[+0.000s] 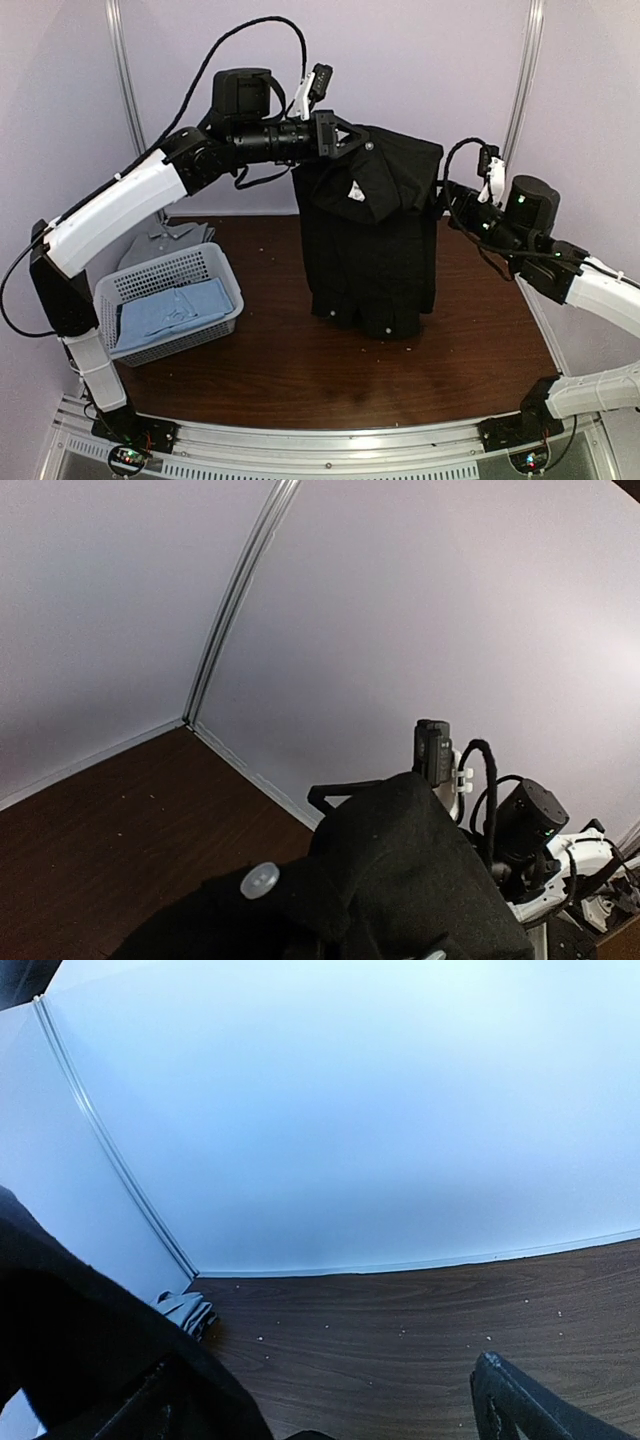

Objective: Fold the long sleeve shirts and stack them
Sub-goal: Place the crumpled shirt at the center of the board.

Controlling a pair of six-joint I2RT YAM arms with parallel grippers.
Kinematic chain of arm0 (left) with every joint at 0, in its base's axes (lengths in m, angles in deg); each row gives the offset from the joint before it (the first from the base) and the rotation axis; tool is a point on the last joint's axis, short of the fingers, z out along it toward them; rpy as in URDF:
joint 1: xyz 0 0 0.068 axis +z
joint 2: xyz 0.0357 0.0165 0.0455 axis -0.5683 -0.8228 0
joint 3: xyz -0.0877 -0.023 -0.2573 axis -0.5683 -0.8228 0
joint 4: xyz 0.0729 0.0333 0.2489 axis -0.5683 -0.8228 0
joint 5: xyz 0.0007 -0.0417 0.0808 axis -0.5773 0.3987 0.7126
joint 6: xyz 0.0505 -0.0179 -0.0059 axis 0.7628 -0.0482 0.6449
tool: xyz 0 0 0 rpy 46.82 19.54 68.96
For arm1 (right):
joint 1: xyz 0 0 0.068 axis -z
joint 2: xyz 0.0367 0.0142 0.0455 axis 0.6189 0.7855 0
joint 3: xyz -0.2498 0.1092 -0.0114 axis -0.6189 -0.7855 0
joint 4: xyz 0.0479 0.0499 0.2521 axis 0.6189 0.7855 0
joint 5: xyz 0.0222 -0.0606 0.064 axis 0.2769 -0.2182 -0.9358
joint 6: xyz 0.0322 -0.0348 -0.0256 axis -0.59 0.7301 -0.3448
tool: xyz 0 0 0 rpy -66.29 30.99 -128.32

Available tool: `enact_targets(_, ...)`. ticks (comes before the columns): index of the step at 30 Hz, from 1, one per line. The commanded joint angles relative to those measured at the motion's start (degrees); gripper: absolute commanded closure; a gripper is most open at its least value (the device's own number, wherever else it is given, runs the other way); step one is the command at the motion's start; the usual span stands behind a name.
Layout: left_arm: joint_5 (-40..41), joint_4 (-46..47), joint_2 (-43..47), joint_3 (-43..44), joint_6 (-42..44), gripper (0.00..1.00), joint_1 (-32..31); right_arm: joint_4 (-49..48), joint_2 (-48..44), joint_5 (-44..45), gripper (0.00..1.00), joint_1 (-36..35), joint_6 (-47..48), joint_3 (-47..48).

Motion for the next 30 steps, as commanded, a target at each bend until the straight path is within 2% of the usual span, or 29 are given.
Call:
enact_targets(1,-13.24,5.7,-5.81,3.89,-10.24,1.0,8.19,4.48,0.83,3.02,0.0,-0.33,0.98,-0.75)
enact_targets(4,-20.41,2.74,-16.11,8.26,-12.88,1.0,12.83,6.41,4.84,2.36,0.0,-0.06,0.13,0.78)
enact_targets(7,-22.41,-0.85,-25.99,11.48,-13.55,1.0,16.47,10.67,11.58,1.12,0.0,0.35,-0.64,3.81)
enact_targets(8,-22.37,-1.28,-28.71,11.31,-13.51,0.92,17.34,11.85,13.48,0.73,0.0,0.52,-1.03,5.18)
enact_targets(10,-20.93,-2.69,-30.52,11.01,-12.43,0.69,18.53,13.78,16.43,-0.12,0.0,0.66,-1.61,6.6)
enact_targets(12,-18.95,-2.93,-30.29,9.7,-10.46,0.48,19.06,14.16,18.2,-0.68,0.0,0.84,-2.2,6.73)
enact_targets(14,-17.52,-3.4,-29.4,8.7,-9.05,0.31,19.27,14.02,19.6,-1.34,0.0,0.93,-2.51,6.51)
enact_targets(16,-16.09,-3.69,-28.16,7.46,-7.84,0.2,19.27,14.04,21.09,-2.39,0.0,1.0,-2.9,6.46)
enact_targets(20,-13.03,-3.52,-24.43,3.51,-6.55,0.04,19.27,12.93,23.72,-4.74,0.0,1.06,-3.48,5.84)
enact_targets(30,-7.1,1.55,-11.35,-19.18,-5.78,0.02,13.38,11.21,28.2,-8.62,0.0,1.03,-3.15,4.69)
